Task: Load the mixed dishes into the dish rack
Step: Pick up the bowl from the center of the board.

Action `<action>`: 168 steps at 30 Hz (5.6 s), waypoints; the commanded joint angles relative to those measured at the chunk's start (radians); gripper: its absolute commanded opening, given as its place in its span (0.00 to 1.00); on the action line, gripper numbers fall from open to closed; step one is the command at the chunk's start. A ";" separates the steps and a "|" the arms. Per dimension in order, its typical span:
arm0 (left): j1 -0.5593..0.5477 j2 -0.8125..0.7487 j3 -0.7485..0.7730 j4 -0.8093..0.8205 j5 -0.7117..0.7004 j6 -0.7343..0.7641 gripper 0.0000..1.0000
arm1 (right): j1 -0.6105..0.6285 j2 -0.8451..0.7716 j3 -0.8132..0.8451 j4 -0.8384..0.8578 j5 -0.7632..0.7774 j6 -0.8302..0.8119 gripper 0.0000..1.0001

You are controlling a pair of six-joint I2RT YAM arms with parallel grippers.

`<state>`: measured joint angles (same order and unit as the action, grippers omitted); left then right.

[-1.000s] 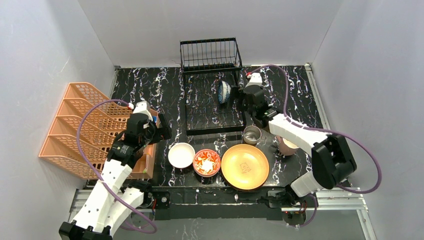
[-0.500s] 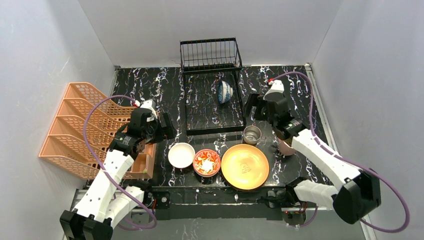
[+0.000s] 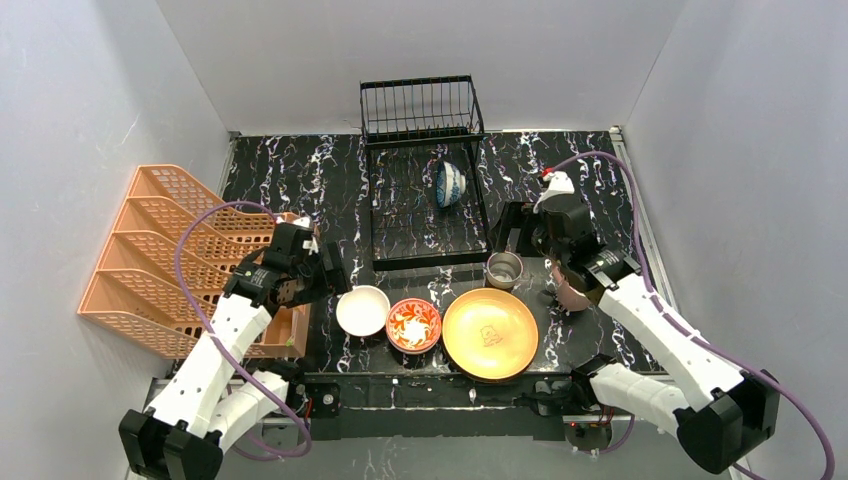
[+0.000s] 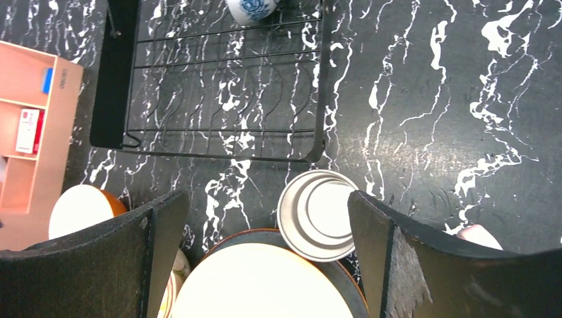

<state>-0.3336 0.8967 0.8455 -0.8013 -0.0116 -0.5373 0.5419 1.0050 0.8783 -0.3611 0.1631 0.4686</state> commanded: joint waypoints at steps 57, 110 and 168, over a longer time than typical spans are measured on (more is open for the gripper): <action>-0.279 0.098 -0.287 0.154 -0.204 -0.376 0.00 | 0.004 -0.090 -0.033 0.040 -0.189 0.031 0.99; -0.041 0.042 0.016 0.663 0.497 -0.343 0.00 | 0.181 -0.046 0.005 0.440 -0.490 0.439 0.99; -0.010 0.015 -0.013 0.706 0.608 -0.393 0.00 | 0.417 0.081 0.140 0.530 -0.136 0.384 0.88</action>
<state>-0.3485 0.9276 0.7864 -0.0803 0.5835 -0.9558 0.9508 1.1076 0.9680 0.1215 0.0029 0.8608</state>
